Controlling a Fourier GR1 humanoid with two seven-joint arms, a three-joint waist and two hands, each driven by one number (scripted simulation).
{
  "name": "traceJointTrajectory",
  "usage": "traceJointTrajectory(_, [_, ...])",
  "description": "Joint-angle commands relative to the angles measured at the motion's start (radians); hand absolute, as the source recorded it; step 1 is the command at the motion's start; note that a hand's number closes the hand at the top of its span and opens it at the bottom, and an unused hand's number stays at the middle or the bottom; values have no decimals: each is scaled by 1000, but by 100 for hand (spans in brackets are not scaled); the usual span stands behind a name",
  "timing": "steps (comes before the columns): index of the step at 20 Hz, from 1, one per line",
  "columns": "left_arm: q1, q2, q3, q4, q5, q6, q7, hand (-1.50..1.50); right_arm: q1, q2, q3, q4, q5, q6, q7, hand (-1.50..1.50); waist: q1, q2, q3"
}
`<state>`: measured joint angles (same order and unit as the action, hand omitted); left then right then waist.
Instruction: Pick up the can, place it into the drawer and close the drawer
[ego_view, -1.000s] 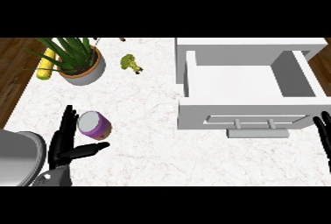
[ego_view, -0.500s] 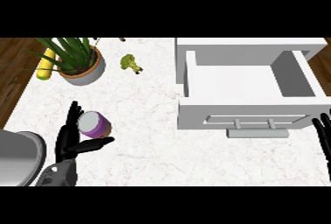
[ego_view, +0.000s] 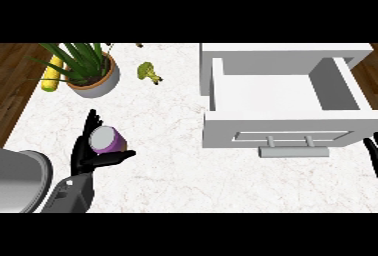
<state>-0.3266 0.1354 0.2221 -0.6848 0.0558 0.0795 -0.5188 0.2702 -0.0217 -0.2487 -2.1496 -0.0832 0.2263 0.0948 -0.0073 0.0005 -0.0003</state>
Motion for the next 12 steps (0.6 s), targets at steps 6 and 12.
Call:
traceJointTrajectory(6, [-73,-16,-13,58,10,-3,-38,150,-14,-5,-28,76,-4,17,-62,-150,0,0,0])
traceJointTrajectory(12, [-79,-11,-10,27,57,-86,-11,150,20,-11,-41,-25,-48,22,10,-150,2,-1,0])
